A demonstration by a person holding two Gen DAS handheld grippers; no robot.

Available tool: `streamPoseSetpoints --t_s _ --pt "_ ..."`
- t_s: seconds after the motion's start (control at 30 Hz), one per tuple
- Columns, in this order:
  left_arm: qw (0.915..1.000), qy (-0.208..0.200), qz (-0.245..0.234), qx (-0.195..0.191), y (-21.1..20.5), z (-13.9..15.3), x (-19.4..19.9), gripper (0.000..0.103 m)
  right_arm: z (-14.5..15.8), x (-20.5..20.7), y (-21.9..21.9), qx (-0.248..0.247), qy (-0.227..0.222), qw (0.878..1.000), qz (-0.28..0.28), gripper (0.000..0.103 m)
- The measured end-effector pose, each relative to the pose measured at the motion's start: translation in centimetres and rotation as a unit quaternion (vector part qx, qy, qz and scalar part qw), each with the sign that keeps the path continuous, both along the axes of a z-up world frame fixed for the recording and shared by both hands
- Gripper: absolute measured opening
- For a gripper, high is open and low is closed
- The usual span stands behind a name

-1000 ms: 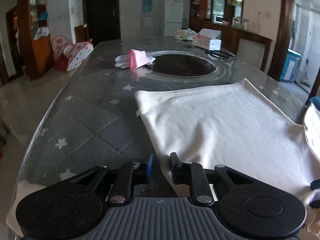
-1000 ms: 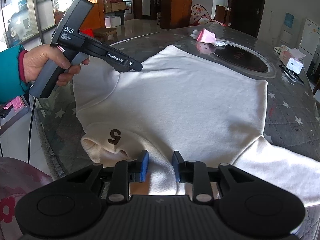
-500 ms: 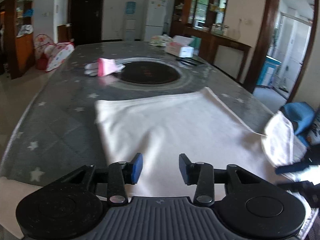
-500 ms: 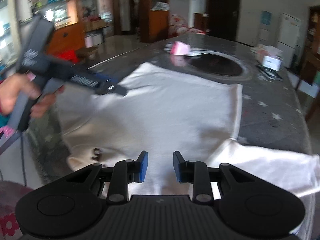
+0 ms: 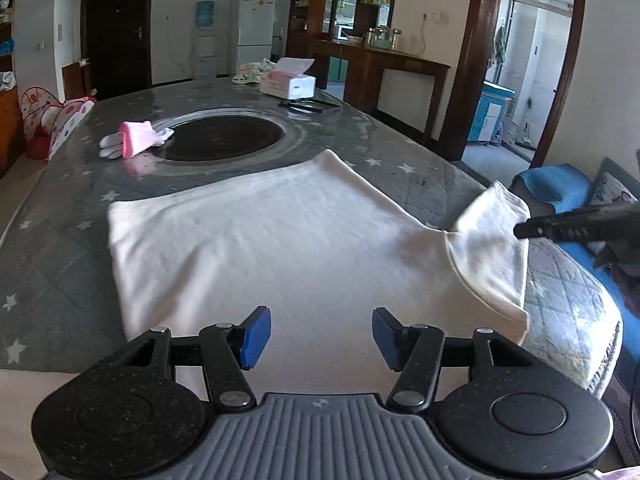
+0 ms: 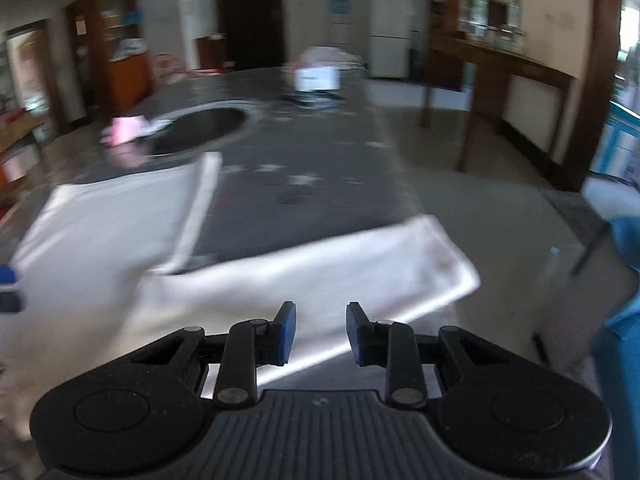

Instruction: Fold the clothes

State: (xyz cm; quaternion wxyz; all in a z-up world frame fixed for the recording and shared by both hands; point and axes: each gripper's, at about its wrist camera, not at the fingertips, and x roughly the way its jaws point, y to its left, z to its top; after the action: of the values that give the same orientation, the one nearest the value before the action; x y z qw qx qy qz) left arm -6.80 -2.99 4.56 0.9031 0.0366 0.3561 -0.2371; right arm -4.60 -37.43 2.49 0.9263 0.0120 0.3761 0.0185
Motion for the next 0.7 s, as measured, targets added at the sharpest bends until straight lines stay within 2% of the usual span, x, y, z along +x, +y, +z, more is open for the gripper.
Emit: streamPoseSetpoints --t_s 0.17,0.23,0.3,0.53,0.57,0.6,0.63,0.7 --pt "0.9999 -0.001 -0.009 0.006 -0.7 -0.1 -0.2 0.062 -1.1 1.2 -3.8 0.017 0.007 0.998 -0.065 0.028" --pt "0.9999 0.0 -0.012 0.008 -0.9 -0.2 -0.3 0.063 -1.6 1.8 -5.2 0.037 0.012 0.995 -0.089 0.034" --pt "0.9999 0.0 -0.013 0.01 -1.1 -0.2 -0.4 0.065 -2.0 2.3 -6.3 0.058 0.013 0.993 -0.104 0.039" --pt "0.9997 0.002 -0.018 0.016 -1.6 -0.2 -0.6 0.067 -3.0 3.0 -8.6 0.106 -0.002 0.985 -0.134 0.038" --pt "0.9997 0.002 -0.017 0.016 -1.6 -0.2 -0.6 0.067 -3.2 3.0 -8.9 0.115 -0.005 0.984 -0.138 0.036" --pt "0.9997 0.003 -0.017 0.016 -1.6 -0.2 -0.6 0.067 -3.3 2.9 -9.2 0.121 -0.009 0.983 -0.141 0.027" --pt "0.9997 0.003 -0.017 0.016 -1.7 -0.2 -0.6 0.067 -3.3 2.7 -9.3 0.121 -0.015 0.982 -0.145 0.025" --pt "0.9997 0.003 -0.02 0.017 -1.9 -0.1 -0.7 0.068 -3.2 2.3 -9.4 0.116 -0.024 0.982 -0.147 0.009"
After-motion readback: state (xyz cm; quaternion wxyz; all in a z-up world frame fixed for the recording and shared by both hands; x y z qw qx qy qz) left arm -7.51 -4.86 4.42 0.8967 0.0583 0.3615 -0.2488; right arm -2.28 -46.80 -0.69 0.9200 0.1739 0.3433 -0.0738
